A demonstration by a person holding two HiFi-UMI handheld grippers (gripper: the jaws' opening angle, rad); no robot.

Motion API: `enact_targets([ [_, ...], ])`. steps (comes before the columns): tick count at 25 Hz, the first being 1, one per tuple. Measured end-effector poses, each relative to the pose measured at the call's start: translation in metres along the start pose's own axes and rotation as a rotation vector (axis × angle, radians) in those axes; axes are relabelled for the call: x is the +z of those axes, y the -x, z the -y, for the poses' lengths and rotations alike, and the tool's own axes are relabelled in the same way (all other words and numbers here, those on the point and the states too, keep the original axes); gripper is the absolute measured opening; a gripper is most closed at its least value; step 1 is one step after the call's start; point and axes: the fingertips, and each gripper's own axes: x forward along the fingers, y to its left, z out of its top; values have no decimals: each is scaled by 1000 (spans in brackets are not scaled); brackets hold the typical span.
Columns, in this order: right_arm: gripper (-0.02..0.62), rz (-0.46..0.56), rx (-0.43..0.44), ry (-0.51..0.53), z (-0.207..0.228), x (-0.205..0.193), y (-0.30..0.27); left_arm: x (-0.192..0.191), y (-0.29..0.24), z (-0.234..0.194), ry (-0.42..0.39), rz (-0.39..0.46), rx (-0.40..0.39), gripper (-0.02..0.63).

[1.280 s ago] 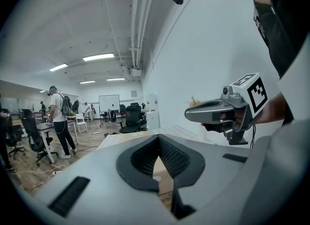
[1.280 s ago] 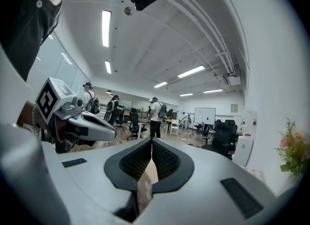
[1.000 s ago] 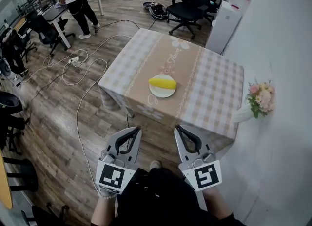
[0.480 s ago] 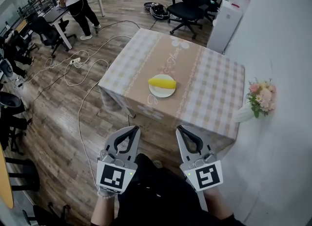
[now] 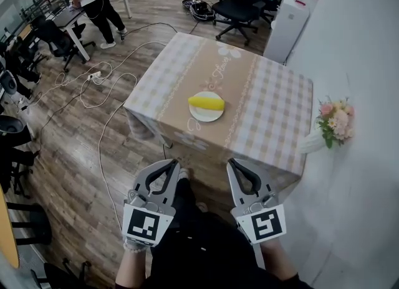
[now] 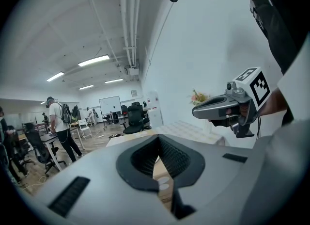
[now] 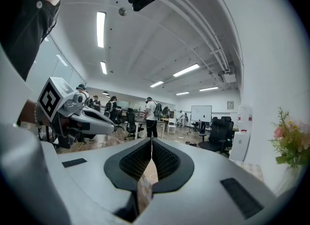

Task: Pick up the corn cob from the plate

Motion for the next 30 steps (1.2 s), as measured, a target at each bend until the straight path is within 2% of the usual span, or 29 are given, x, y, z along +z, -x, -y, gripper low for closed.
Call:
enact_targets([
  [4,41,-10,-10,-6,6,-4,-5,1,-9,-3,-47,20,-27,12],
  [8,41,-4,-12,2,10,-2,-14,1,-19,-4,-8,6,-34,12],
  [18,41,-23,-69,-1,40,1,-45,9,-62,-32,-16,22,-86,12],
  [25,41,-48,-112,-8,73,13,-84,23,-109,-58,-9,26,-146,12],
  [30,41,-61,-144,-8,82,10,-113,18,-136,-82,-13,34,-185,12],
])
